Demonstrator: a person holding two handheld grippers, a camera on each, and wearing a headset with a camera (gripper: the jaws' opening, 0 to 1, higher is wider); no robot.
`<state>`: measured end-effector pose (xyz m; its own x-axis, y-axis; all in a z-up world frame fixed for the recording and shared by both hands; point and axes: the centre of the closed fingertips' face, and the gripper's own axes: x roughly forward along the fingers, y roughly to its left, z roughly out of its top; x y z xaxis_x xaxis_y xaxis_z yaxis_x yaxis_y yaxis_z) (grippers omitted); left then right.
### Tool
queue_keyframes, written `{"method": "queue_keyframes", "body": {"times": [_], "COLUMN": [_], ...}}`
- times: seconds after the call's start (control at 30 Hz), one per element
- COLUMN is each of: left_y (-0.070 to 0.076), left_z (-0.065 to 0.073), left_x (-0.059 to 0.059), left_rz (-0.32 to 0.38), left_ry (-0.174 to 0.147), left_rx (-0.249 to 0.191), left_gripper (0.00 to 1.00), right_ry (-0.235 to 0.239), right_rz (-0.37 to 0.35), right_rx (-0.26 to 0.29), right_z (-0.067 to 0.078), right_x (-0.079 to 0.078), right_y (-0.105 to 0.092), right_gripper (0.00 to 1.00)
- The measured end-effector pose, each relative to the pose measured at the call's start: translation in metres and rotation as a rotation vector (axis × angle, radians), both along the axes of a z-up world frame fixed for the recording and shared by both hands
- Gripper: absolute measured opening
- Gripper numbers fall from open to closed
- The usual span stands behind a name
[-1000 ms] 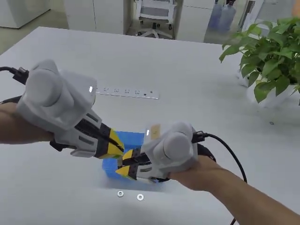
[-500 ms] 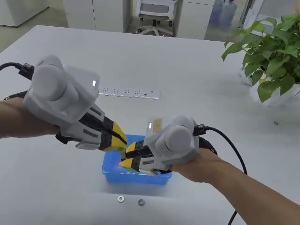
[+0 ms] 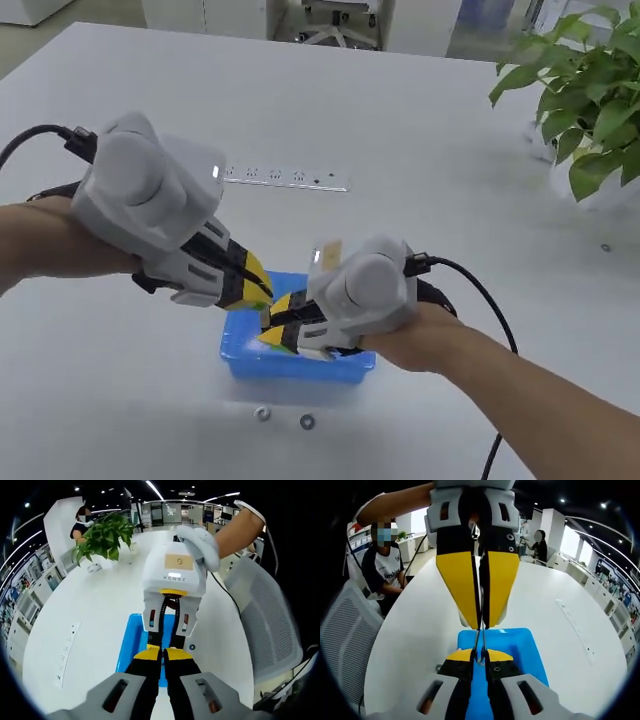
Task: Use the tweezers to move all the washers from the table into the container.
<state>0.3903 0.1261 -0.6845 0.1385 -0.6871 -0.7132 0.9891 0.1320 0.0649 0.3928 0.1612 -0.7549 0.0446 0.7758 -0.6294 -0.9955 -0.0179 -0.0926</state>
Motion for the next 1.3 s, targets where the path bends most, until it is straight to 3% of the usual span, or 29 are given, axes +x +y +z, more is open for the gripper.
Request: {"method": "queue_keyframes", "body": {"times": [0.43,1.0,1.3], "left_y": [0.004,0.004,0.004], "left_z": [-0.02,-0.028,-0.027], "left_x": [0.009,0.016,0.014], "left_rz": [0.008,0.014,0.014], "left_ry": [0.038,0.056,0.05], "left_rx": [0.006,0.007,0.011], "left_gripper": [0.06,0.06,0.06], "right_ry": [0.051,0.112,0.102], "right_rz": [-0.003,-0.005,0.002], "right_rx": [-0.024,-0.024,-0.027], "right_z": [-0.02,-0.029,-0.027], "right_x": [0.005,0.008,0.007], "right_y": [0.003,0.003,0.004], "right_gripper": [0.1,0.11,0.11]}}
